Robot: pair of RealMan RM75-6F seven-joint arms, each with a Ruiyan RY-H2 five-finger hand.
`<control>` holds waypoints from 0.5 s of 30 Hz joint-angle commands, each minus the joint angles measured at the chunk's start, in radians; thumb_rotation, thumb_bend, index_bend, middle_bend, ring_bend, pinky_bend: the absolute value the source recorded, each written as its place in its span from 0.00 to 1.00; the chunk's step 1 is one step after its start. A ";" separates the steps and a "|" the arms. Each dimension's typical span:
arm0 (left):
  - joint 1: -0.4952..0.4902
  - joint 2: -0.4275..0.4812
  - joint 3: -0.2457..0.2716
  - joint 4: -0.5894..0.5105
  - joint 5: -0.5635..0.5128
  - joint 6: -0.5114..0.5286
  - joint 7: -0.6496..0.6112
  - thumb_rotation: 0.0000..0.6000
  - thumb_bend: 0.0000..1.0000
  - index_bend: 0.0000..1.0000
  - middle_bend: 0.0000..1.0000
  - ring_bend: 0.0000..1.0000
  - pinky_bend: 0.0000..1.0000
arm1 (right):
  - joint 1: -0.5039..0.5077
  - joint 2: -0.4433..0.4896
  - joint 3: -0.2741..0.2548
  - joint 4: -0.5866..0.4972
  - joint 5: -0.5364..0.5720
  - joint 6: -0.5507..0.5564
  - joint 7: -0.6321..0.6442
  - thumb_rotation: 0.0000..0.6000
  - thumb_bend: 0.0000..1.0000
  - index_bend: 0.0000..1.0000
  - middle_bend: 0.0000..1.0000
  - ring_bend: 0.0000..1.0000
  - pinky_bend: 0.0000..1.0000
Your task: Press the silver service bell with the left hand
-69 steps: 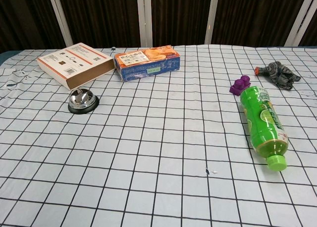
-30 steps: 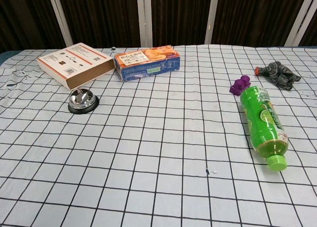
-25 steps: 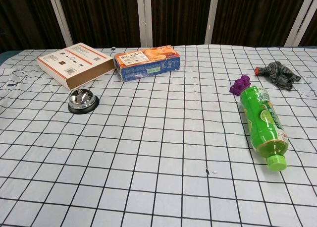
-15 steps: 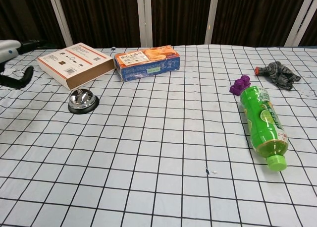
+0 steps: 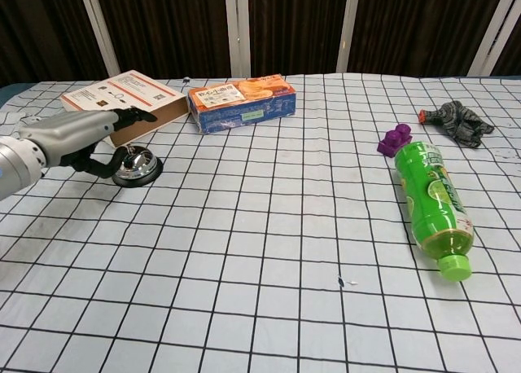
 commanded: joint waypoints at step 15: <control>-0.034 -0.109 0.043 0.150 -0.016 -0.029 0.029 1.00 0.95 0.00 0.00 0.00 0.01 | -0.008 0.010 -0.004 0.005 -0.018 0.019 0.038 1.00 0.39 0.08 0.00 0.00 0.00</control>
